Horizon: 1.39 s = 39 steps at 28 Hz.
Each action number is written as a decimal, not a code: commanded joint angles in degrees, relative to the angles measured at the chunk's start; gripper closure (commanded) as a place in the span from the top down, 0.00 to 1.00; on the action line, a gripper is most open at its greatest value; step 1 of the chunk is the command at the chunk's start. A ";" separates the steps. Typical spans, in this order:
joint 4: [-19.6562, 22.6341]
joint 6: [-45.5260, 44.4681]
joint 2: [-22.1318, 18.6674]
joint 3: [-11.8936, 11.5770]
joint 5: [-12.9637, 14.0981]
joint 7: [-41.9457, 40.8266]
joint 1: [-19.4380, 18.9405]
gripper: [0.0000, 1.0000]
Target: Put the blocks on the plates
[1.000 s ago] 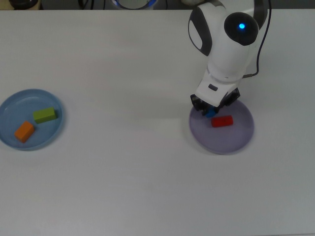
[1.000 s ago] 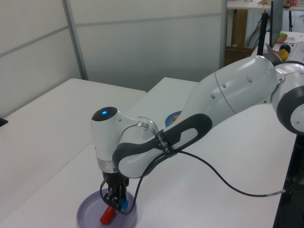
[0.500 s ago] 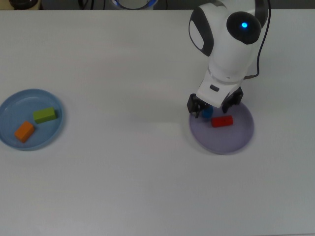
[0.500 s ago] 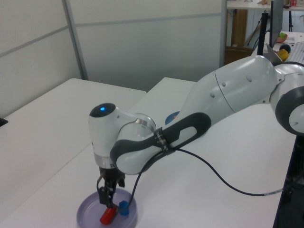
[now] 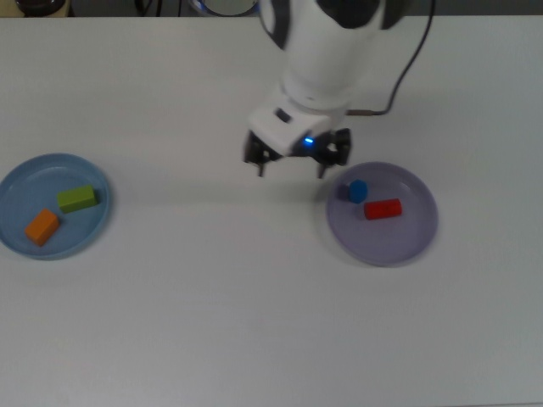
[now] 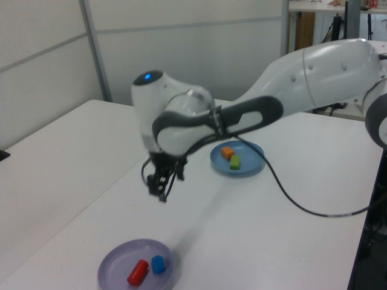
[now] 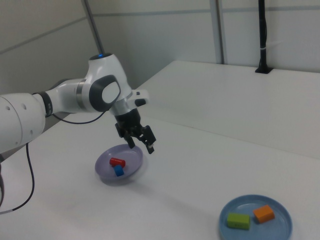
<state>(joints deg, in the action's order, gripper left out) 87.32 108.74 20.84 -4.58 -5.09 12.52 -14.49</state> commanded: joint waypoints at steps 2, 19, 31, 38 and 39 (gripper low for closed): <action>0.22 -9.59 -5.27 -2.71 -4.66 0.75 -0.28 1.00; 2.41 -9.86 -14.50 -5.18 1.74 -3.46 5.25 1.00; 2.68 -10.13 -17.32 -5.18 4.47 -6.45 9.12 1.00; 3.29 -10.13 -18.29 -4.92 4.56 -7.42 10.62 1.00; 3.38 -10.04 -18.29 -4.83 4.56 -7.51 10.88 1.00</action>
<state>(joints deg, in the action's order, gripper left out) 88.17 99.54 4.79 -9.61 -1.76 7.07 -4.75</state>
